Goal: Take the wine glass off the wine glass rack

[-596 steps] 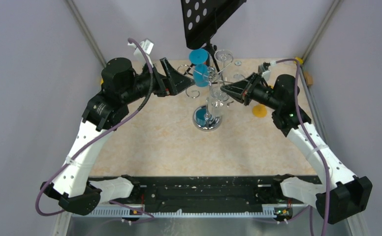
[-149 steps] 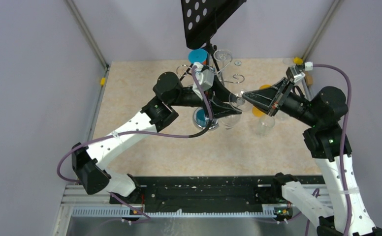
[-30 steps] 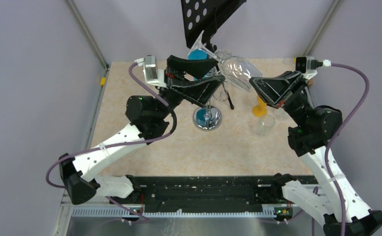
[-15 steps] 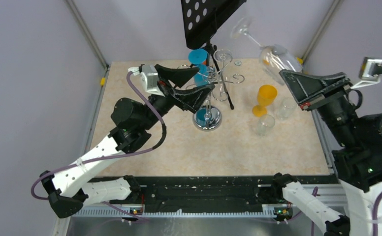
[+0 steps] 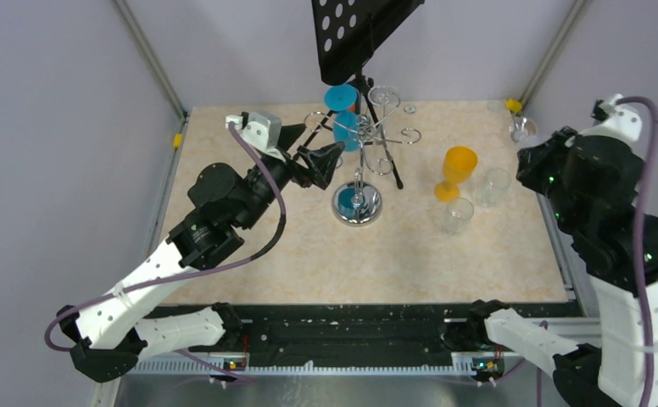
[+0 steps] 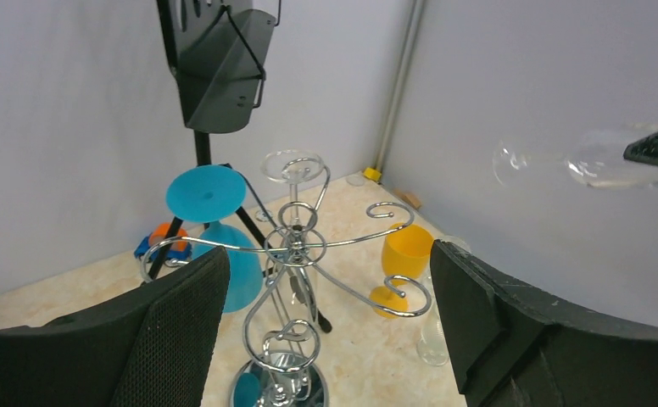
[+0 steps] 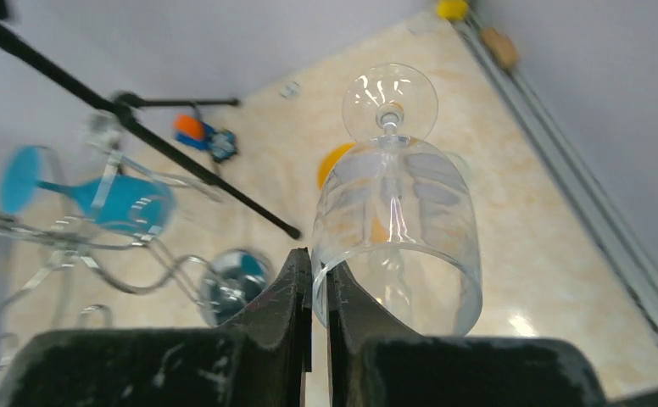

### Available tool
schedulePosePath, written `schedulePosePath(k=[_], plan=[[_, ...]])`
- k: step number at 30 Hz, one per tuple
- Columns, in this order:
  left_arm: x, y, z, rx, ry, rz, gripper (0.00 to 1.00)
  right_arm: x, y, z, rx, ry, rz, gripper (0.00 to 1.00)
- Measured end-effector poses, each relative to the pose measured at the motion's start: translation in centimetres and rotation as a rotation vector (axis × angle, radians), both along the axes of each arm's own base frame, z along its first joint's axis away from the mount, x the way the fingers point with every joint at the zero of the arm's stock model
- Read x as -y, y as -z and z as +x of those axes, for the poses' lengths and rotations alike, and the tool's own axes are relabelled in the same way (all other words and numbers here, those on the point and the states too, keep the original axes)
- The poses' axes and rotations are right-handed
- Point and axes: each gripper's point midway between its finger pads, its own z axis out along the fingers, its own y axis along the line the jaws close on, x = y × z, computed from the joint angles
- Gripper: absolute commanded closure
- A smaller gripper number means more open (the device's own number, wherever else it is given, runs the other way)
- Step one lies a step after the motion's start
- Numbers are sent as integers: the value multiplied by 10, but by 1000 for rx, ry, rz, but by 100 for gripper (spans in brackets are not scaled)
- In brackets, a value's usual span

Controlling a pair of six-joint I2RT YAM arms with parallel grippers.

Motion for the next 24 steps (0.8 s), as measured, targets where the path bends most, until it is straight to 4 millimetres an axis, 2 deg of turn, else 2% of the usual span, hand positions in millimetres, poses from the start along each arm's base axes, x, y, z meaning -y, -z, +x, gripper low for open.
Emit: schedulePosePath(k=[5,11,16,20,24], plan=[[-9,6,2,-16,-39,26,9,11,63,9,-244,90,-118,100],[-12,10,4,-25,-58,43,9,13,138,3,-476,120,-176,100],[-17,10,6,-28,-83,41,9,24,185,-1,-613,156,-182,100],[-19,11,7,-33,-93,44,8,39,224,-3,-709,182,-121,100],[-21,12,9,-37,-106,45,8,41,246,2,-747,152,-68,100]])
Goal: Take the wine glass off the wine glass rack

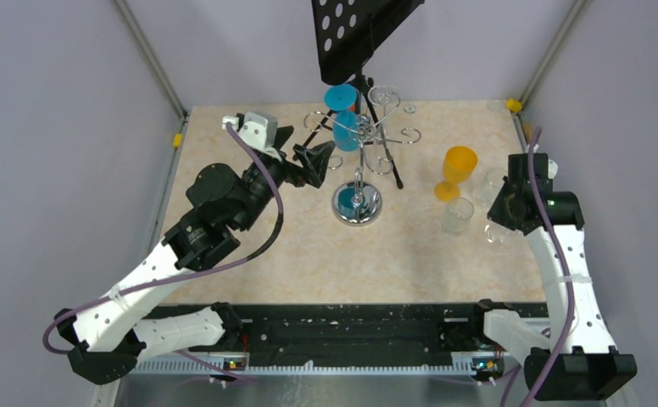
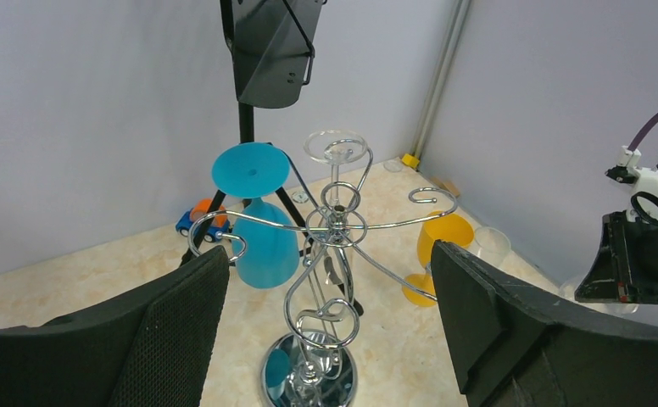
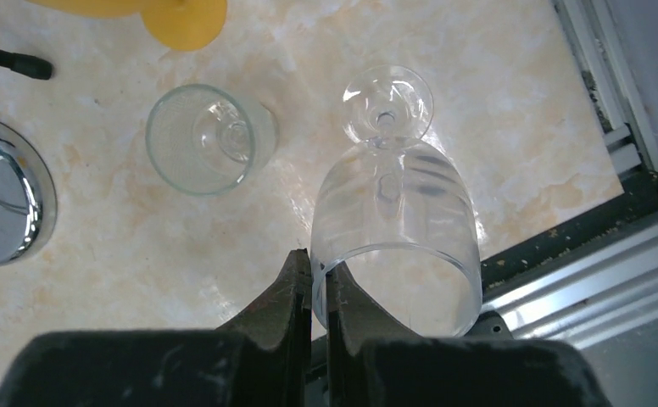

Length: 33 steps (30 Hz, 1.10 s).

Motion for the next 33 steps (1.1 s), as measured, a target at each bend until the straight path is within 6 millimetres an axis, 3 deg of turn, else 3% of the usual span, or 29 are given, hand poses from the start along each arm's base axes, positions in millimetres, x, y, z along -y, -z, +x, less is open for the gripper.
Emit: schedulePosePath(k=[17,25,33], plan=[[-10,3,2,-10,-42,8,8,5,34,50,-15,-50,116,100],[-14,6,5,-10,-63,31,7,6,37,62,-22,-66,118,76],[-16,6,6,-9,-74,34,7,10,50,64,-86,-66,103,61]])
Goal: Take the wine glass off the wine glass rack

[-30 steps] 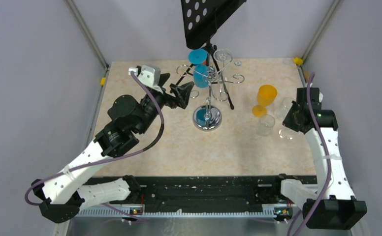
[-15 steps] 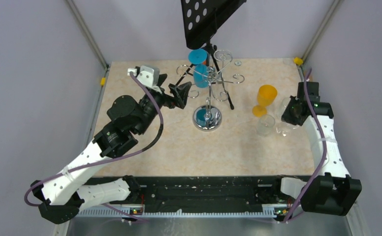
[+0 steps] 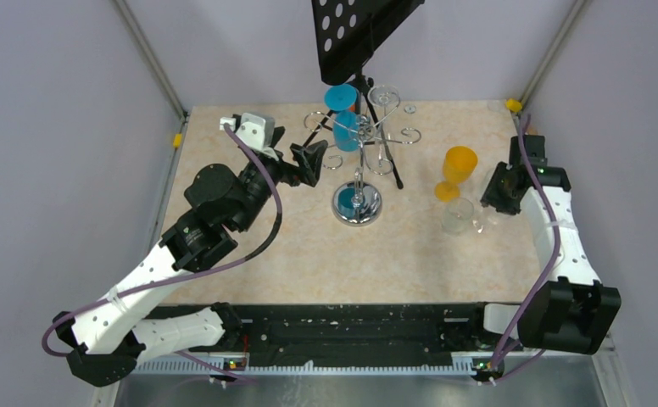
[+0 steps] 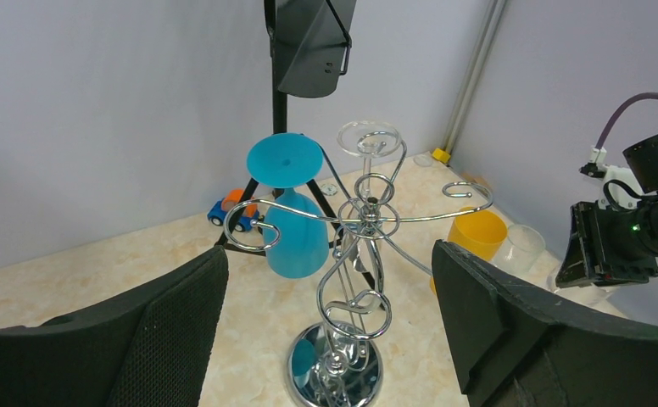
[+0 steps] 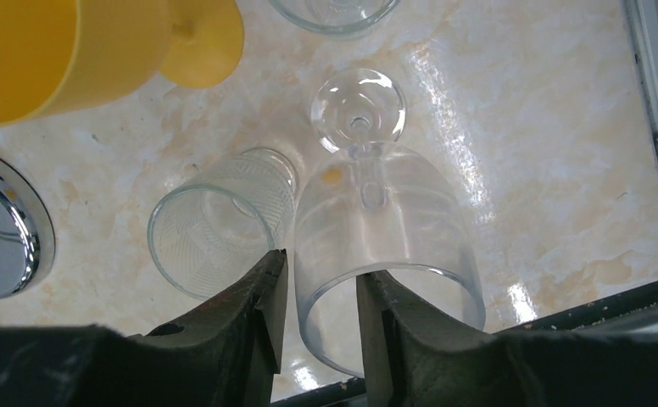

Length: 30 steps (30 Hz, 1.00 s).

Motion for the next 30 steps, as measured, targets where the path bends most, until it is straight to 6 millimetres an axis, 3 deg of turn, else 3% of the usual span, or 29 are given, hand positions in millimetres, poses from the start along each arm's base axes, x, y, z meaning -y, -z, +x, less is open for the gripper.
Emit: schedulePosePath(k=[11,22,30], plan=[[-1,1,1,-2,-6,3,7,6,-26,20,69,-19,-34,51],[-9,0,0,-4,-32,4,7,2,-17,29,46,-69,-24,53],[-19,-2,2,-37,-49,-16,7,-2,-35,34,96,-94,-10,36]])
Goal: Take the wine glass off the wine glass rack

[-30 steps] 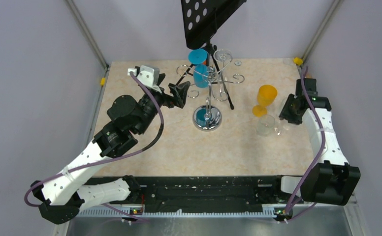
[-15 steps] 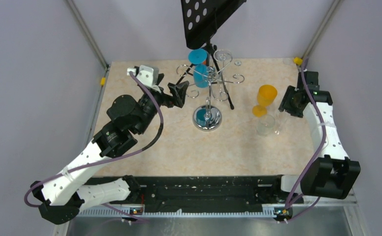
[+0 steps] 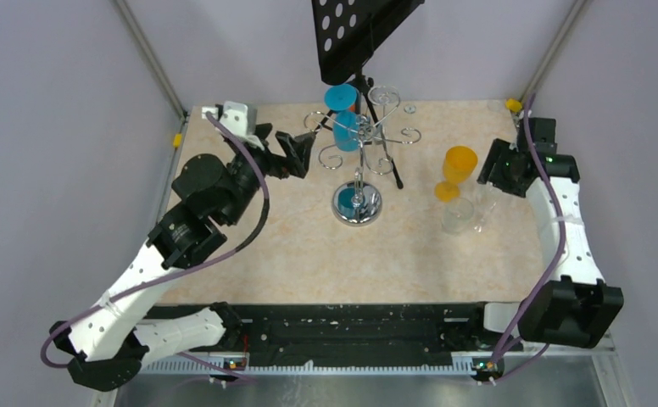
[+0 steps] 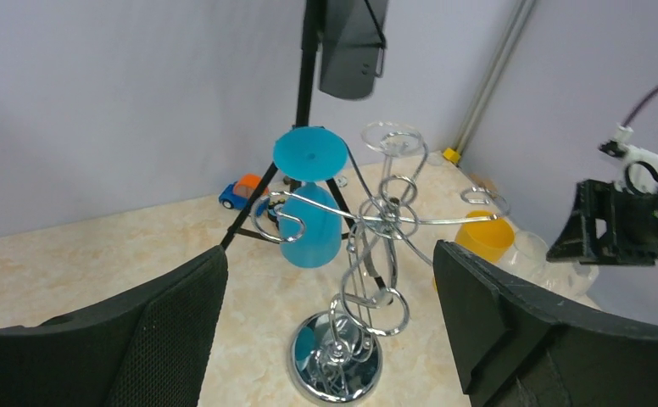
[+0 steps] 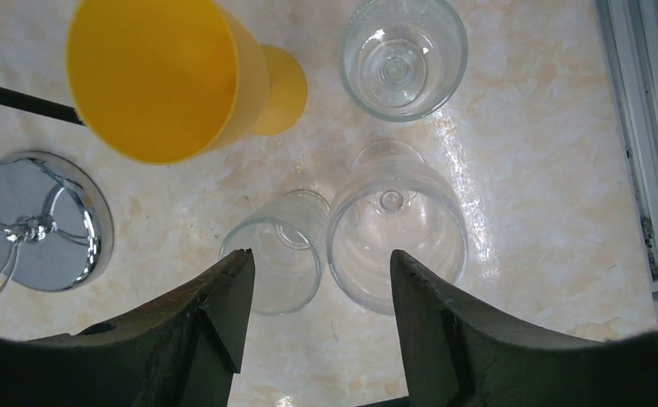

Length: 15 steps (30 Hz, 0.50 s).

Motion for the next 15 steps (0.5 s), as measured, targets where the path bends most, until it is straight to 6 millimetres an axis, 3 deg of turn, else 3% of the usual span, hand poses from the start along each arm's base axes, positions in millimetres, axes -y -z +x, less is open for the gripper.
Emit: schedulePosePath(k=[5,10,15], plan=[[-22,-13,31,-111,-41,-139,12,-5,-48,3,142,-11,7,35],[-49,11,62,-263,-81,-277,16,-16,-112,-1,338,-35,43,39],[-51,19,93,-398,-24,-384,23,-45,-138,-11,437,-103,176,41]])
